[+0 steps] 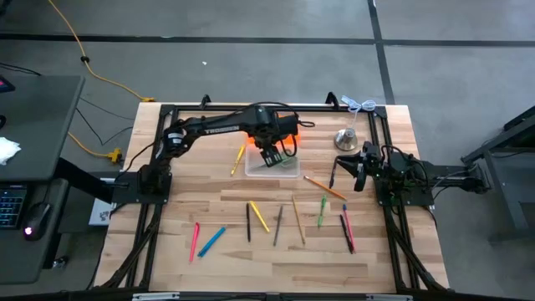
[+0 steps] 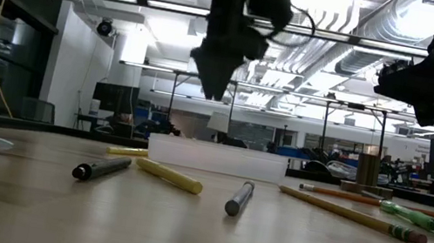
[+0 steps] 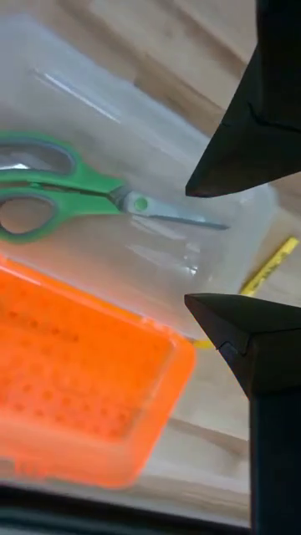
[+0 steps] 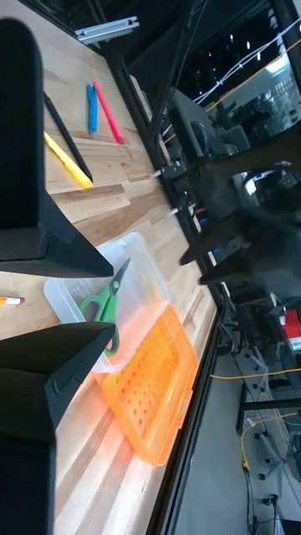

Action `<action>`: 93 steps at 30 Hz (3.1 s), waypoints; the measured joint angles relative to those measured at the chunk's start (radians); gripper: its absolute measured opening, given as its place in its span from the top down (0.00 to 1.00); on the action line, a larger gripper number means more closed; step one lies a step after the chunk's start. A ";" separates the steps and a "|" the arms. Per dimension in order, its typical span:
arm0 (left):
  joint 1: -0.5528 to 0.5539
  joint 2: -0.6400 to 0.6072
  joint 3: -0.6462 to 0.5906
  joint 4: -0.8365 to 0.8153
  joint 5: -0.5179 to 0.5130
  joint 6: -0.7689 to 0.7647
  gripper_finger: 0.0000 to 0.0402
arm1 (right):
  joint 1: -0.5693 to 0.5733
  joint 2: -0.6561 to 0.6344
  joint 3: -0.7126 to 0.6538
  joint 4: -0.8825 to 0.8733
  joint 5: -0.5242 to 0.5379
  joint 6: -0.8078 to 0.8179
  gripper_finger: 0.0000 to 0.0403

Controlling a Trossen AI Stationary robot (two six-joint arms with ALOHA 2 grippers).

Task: Pick & place school supplies into a supply box
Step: Put the top yellow pen into the orange supply box

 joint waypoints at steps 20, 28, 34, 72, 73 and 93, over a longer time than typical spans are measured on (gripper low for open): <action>-0.110 -0.159 -0.003 -0.099 -0.081 -0.099 0.44 | 0.000 0.000 0.000 0.008 -0.073 0.086 0.82; -0.197 -0.291 -0.140 -0.130 -0.167 -0.253 0.44 | 0.000 0.000 0.000 0.008 -0.074 0.085 0.82; -0.240 -0.443 -0.342 -0.068 -0.199 -0.406 0.44 | 0.000 0.000 0.000 0.008 -0.071 0.082 0.82; 0.158 -0.637 -1.059 0.591 0.168 -0.288 0.44 | 0.000 0.000 0.000 0.053 -0.050 0.112 0.82; 0.162 -0.637 -1.066 0.603 0.168 -0.288 0.44 | 0.000 0.000 0.000 0.053 -0.046 0.112 0.82; 0.158 -0.477 -1.073 0.686 0.165 -0.256 0.44 | 0.000 0.000 0.000 0.056 -0.037 0.141 0.82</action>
